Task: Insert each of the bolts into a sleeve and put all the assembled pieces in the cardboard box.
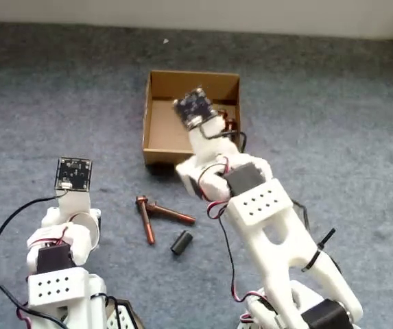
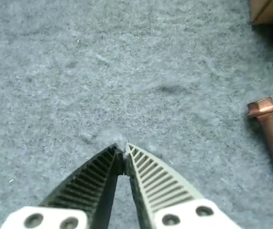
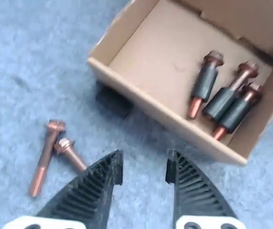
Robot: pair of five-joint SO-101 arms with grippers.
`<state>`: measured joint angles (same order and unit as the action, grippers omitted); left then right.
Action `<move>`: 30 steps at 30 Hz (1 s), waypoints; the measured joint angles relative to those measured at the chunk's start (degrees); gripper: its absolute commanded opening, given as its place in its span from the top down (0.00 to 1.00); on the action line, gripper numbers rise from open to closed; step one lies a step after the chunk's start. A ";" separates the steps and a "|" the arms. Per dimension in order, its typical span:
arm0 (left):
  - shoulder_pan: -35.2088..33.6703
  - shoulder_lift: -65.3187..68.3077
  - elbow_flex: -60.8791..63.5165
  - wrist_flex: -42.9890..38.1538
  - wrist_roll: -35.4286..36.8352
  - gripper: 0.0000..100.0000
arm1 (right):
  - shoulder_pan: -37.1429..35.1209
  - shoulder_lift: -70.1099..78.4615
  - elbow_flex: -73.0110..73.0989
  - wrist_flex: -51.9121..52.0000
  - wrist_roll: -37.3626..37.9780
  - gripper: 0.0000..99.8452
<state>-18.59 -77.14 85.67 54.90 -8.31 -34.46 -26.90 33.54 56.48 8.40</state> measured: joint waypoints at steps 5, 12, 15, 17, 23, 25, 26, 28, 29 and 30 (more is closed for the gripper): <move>-1.85 0.00 0.00 0.00 0.00 0.99 | -3.69 -0.62 1.85 6.42 -0.18 0.86; -1.85 0.00 0.00 0.00 0.00 0.99 | -9.85 -0.62 6.77 11.43 -20.92 0.86; -1.85 0.00 0.00 0.00 0.00 0.99 | -12.40 -0.70 9.05 11.60 -32.79 0.86; -1.85 0.00 0.00 0.00 0.00 0.99 | -14.59 -0.70 11.08 10.29 -37.89 0.86; -1.85 0.00 0.00 0.00 0.00 0.99 | -16.97 -0.70 18.02 0.09 -46.51 0.86; -1.85 0.00 0.00 0.00 0.00 0.99 | -16.97 -0.70 19.52 -1.67 -47.12 0.86; -1.85 0.00 0.00 0.00 0.00 0.99 | -16.97 -0.70 19.87 -2.29 -47.38 0.86; -1.85 0.00 0.00 0.00 0.00 0.99 | -16.97 0.00 20.04 -3.08 -47.56 0.86; -1.85 0.00 0.00 0.00 0.00 0.99 | -17.05 1.05 20.04 -3.34 -47.56 0.86; -1.85 0.00 0.00 0.00 0.00 0.99 | -17.05 2.73 20.04 -3.43 -47.56 0.86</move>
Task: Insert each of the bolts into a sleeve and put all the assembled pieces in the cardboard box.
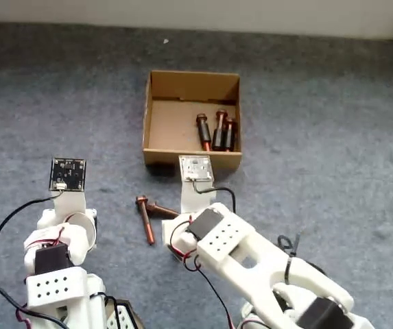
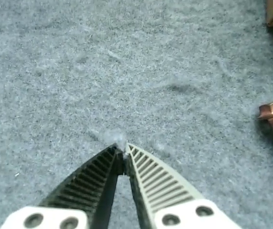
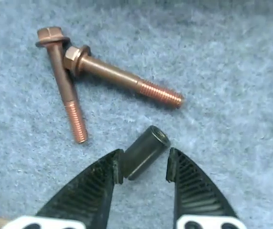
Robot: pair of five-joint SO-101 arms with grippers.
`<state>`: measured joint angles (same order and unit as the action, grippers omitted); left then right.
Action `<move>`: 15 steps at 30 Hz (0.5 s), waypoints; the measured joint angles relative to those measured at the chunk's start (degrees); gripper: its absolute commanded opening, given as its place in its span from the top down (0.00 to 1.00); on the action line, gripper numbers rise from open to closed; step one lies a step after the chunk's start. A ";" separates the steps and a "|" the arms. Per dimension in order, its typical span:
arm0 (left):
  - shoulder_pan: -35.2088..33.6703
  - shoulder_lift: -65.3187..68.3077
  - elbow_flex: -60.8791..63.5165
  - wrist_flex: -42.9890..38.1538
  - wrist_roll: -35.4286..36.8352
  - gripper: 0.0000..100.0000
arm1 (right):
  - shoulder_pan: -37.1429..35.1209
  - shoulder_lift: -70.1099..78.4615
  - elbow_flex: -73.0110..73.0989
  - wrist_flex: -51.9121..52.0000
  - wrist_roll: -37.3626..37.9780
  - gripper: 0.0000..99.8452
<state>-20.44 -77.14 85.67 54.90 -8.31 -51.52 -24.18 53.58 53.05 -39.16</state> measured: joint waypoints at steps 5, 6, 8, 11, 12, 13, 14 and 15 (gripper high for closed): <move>0.00 0.00 0.00 0.00 0.00 0.99 | 1.67 9.14 -3.34 -0.70 -4.04 0.86; 0.00 0.00 0.00 0.00 0.00 0.99 | 1.76 11.25 -3.87 -0.70 -4.75 0.86; 0.00 0.00 0.00 0.00 0.00 0.99 | 1.93 14.07 -5.10 -0.70 -6.07 0.86; 0.00 0.00 0.00 0.00 0.00 0.99 | 1.93 16.09 -6.51 -0.26 -6.95 0.86; 0.00 0.00 0.00 0.00 0.00 0.99 | 1.85 16.62 -6.68 -0.18 -7.12 0.86; 0.00 0.00 0.00 0.00 0.00 0.99 | 1.58 16.79 -6.68 -0.18 -7.21 0.87; 0.00 0.00 0.00 0.00 0.00 0.99 | 1.32 16.79 -6.77 -0.18 -7.21 0.89; 0.00 0.00 0.00 0.00 0.00 0.99 | 1.23 16.79 -6.77 -0.18 -7.21 0.93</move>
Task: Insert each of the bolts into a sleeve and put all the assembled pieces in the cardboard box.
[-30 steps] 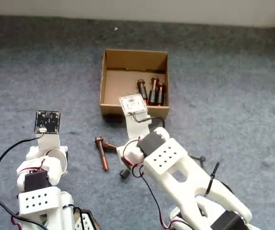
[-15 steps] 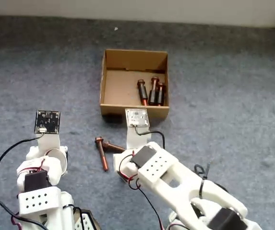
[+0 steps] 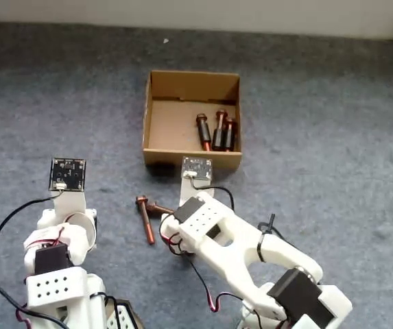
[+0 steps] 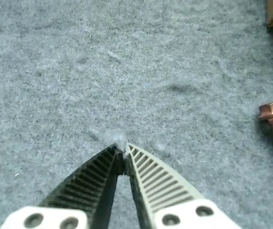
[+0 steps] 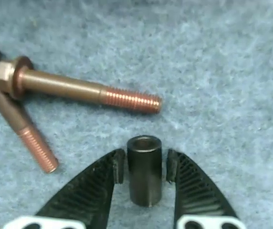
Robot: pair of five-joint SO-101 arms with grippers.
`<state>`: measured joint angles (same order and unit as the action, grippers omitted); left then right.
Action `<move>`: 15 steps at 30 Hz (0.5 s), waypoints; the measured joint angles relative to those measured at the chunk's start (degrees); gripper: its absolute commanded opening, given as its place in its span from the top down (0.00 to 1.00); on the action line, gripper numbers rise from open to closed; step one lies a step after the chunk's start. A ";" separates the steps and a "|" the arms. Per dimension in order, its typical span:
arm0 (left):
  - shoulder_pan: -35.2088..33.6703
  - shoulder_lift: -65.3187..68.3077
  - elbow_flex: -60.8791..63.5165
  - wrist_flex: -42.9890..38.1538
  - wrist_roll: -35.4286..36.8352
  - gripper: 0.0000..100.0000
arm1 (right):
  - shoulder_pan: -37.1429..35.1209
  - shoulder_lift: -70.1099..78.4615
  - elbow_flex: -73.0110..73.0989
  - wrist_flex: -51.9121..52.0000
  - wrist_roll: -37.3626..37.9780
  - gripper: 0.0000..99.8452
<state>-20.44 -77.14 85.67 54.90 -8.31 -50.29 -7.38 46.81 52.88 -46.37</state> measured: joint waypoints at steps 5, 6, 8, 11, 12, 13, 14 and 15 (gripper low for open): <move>0.00 0.00 0.00 0.00 0.00 0.99 | 0.35 0.09 0.62 0.18 2.55 0.99; 0.00 0.00 0.00 0.00 0.00 0.99 | 0.53 0.09 0.70 0.35 4.31 1.00; 0.00 0.00 0.00 0.00 0.00 0.99 | 0.97 0.18 0.53 1.49 7.03 1.00; 0.00 0.00 0.00 0.00 0.00 0.99 | 1.32 0.44 -1.67 4.92 10.20 1.00; 0.00 0.00 0.00 0.00 0.00 0.99 | 1.14 -0.35 -2.02 6.95 11.25 1.00; 0.00 0.00 0.00 0.00 0.00 0.99 | 0.97 -1.67 -2.29 9.05 12.31 1.00; 0.00 0.00 0.00 0.00 0.00 0.99 | 0.97 -3.43 -2.46 10.64 13.19 1.00; 0.00 0.00 0.00 0.00 0.00 0.99 | 0.97 -5.71 -2.46 11.69 13.98 1.00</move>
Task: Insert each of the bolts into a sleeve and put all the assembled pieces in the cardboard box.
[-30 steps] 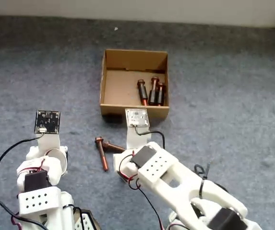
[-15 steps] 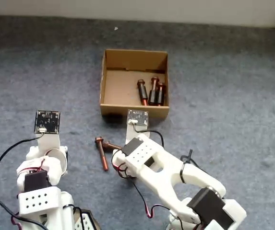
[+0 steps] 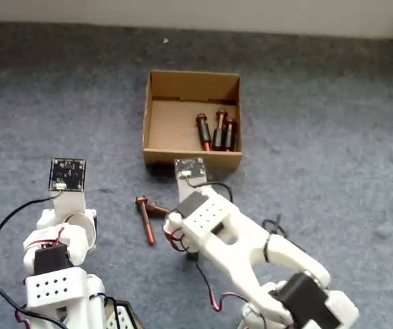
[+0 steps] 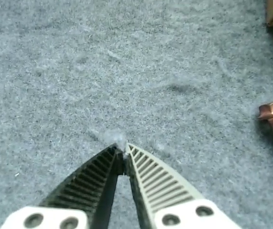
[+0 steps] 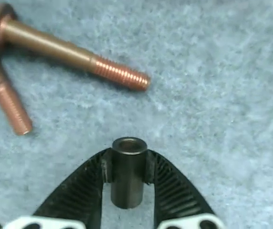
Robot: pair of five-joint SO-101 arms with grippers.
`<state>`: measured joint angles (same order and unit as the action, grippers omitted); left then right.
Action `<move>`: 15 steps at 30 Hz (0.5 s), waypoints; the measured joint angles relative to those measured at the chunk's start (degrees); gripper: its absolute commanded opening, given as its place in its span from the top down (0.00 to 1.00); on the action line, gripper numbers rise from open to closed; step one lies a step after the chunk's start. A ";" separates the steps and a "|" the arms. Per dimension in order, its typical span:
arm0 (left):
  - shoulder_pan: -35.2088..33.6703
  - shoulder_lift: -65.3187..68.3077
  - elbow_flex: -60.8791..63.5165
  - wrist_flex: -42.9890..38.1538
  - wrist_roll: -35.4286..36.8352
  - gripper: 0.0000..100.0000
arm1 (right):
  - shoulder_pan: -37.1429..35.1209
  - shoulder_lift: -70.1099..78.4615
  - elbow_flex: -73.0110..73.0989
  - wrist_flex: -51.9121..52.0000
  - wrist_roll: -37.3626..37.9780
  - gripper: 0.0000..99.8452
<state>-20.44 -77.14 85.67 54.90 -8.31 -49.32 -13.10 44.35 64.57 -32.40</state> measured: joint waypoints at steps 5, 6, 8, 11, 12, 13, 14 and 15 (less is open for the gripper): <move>0.00 0.00 0.00 0.00 0.00 0.99 | 3.60 -13.45 1.49 0.79 0.79 1.00; 0.00 0.00 0.00 0.00 0.00 0.99 | 5.01 -16.00 2.73 0.09 0.79 1.00; 0.00 0.00 0.00 0.00 0.00 0.99 | 8.18 -20.40 5.45 -1.85 0.97 1.00; 0.00 0.00 0.00 0.00 0.00 0.99 | 13.19 -25.14 10.64 -6.95 0.97 1.00; 0.00 0.00 0.00 0.00 0.00 0.99 | 15.03 -26.20 12.40 -9.23 0.97 1.00; 0.35 0.00 0.00 0.00 0.00 0.99 | 16.79 -27.16 14.42 -11.78 0.97 1.00; 0.70 0.00 0.00 0.00 0.00 0.99 | 18.46 -28.04 16.44 -14.33 0.97 1.00; 0.88 0.00 0.00 0.00 0.00 0.99 | 19.96 -28.57 18.37 -17.05 0.97 1.00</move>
<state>-19.56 -77.14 85.67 54.90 -8.31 -29.36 -41.67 62.73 47.52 -31.43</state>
